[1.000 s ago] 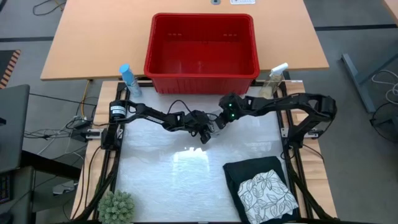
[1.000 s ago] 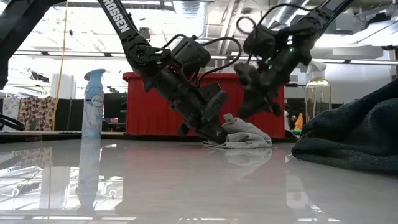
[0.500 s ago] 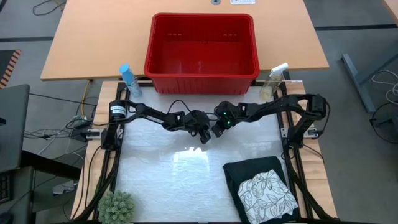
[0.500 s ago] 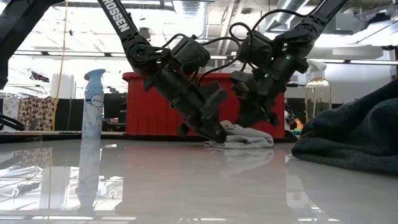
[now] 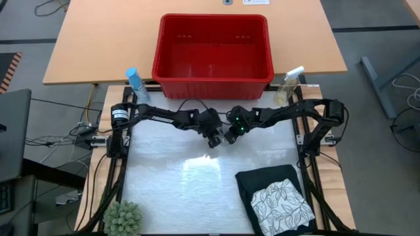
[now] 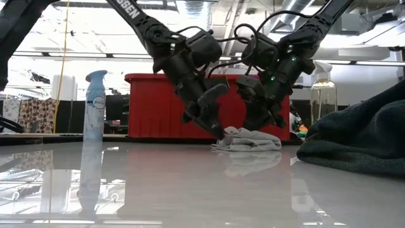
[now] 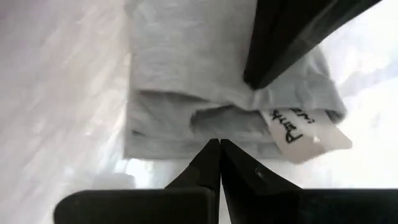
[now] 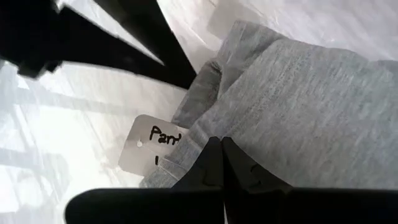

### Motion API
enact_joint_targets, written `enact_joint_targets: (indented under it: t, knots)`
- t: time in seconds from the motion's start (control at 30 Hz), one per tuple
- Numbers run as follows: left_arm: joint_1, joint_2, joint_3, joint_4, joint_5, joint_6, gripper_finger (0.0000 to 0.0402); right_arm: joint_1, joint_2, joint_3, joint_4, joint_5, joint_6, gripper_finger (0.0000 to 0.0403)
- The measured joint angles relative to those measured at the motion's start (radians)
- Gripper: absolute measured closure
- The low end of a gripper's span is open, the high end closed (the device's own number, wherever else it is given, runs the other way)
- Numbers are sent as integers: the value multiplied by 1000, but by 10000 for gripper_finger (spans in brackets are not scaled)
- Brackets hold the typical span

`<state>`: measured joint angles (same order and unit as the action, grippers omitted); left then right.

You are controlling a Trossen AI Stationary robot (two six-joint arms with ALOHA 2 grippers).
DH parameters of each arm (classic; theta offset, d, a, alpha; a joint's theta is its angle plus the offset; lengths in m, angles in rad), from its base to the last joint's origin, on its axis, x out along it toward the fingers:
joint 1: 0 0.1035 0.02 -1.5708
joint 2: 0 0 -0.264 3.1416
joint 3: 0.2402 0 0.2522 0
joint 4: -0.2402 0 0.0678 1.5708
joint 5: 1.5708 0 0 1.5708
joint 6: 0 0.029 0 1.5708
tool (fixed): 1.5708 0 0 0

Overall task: Fold laundry
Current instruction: Fold the gray boxer shorts, then stack the gray boxer shorts on top of the white-patterned shirt

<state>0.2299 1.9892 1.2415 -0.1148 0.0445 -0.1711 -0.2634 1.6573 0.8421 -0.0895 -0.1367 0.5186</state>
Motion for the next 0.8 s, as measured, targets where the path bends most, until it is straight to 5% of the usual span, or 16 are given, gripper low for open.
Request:
enact_joint_targets:
  t: [0.2, 0.43, 0.6, 0.8]
  knots:
    - [8, -9, 92, -140, -49, 99, 402, 0, 0, 0, 1, -1, -9, 389]
    - [15, -16, 98, -121, -37, 85, 401, -27, -76, 0, -7, -43, -56, 357]
    - [23, -22, 98, -9, 73, 146, 401, -55, -171, 0, -50, -44, -60, 355]
    - [22, 1, 97, 93, 81, 171, 401, -77, -264, 0, -277, 16, -101, 350]
